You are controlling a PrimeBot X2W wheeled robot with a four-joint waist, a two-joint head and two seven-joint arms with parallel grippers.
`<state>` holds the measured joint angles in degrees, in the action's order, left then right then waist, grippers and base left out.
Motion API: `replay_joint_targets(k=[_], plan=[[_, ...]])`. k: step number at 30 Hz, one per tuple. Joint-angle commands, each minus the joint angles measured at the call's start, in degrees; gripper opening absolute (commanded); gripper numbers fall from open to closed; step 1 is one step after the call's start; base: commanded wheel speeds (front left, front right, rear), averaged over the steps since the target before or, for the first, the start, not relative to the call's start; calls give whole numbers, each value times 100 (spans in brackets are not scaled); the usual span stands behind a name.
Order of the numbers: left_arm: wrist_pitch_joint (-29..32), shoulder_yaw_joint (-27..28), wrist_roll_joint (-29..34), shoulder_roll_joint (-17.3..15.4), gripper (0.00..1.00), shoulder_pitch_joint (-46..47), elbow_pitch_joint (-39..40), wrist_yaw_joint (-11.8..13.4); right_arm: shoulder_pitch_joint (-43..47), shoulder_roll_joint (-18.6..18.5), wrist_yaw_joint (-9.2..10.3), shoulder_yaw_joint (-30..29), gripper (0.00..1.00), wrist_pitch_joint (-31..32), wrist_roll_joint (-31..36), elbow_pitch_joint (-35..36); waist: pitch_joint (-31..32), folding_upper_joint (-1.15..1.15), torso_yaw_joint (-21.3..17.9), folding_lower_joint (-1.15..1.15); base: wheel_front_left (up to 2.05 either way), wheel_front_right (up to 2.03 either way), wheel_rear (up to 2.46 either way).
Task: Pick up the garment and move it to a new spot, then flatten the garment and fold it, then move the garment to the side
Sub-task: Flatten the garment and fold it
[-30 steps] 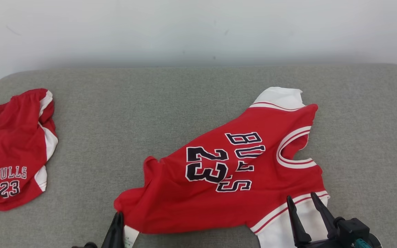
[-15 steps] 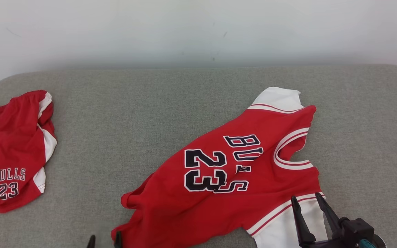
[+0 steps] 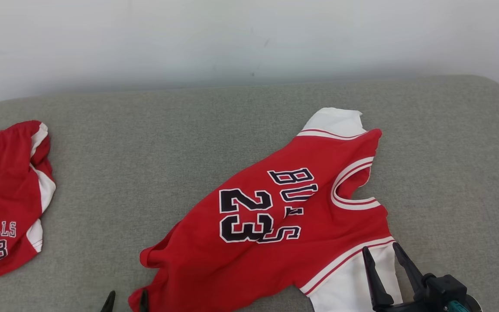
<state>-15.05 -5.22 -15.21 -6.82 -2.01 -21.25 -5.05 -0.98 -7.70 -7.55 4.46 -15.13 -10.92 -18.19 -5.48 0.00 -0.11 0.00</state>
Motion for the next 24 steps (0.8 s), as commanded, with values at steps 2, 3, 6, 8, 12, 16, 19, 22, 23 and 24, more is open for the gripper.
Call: replay_joint_targets(k=[2,3,6,8,12,16,19,22,23,24], plan=[[-18,-15,0,1,100,80,-137,-24,10,16,14,-8,100,-2,-9,-3,-13,0,-71,0,0,0,0],[-18,-25,-5,13,100,113,-185,-36,15,16,15,-13,100,-2,-13,-2,-16,0,-86,0,0,0,0],[-18,-60,-36,52,42,138,-376,-49,32,25,15,-30,100,-2,-13,4,-15,0,-114,0,0,0,0],[-18,-23,-10,60,0,198,-373,-44,46,29,14,-39,100,-2,-14,3,-3,0,-120,0,0,0,0],[-18,87,-21,88,0,197,-362,-32,104,35,15,-95,100,-2,5,16,30,0,-54,0,0,0,0],[-18,285,-110,146,0,59,-216,-7,90,28,14,-144,100,-1,36,31,29,0,68,0,0,0,0],[-18,442,-194,221,0,-137,-63,13,92,32,15,-158,100,-1,42,36,31,0,154,0,0,0,0],[-18,480,-272,303,0,-404,63,12,130,59,14,-180,100,-2,57,41,37,0,227,0,0,0,0],[-18,474,-320,323,0,-475,90,23,141,60,15,-196,100,-1,60,38,40,0,249,0,0,0,0],[-18,462,-371,344,0,-543,101,31,148,57,14,-200,100,-2,58,35,43,0,266,0,0,0,0]])
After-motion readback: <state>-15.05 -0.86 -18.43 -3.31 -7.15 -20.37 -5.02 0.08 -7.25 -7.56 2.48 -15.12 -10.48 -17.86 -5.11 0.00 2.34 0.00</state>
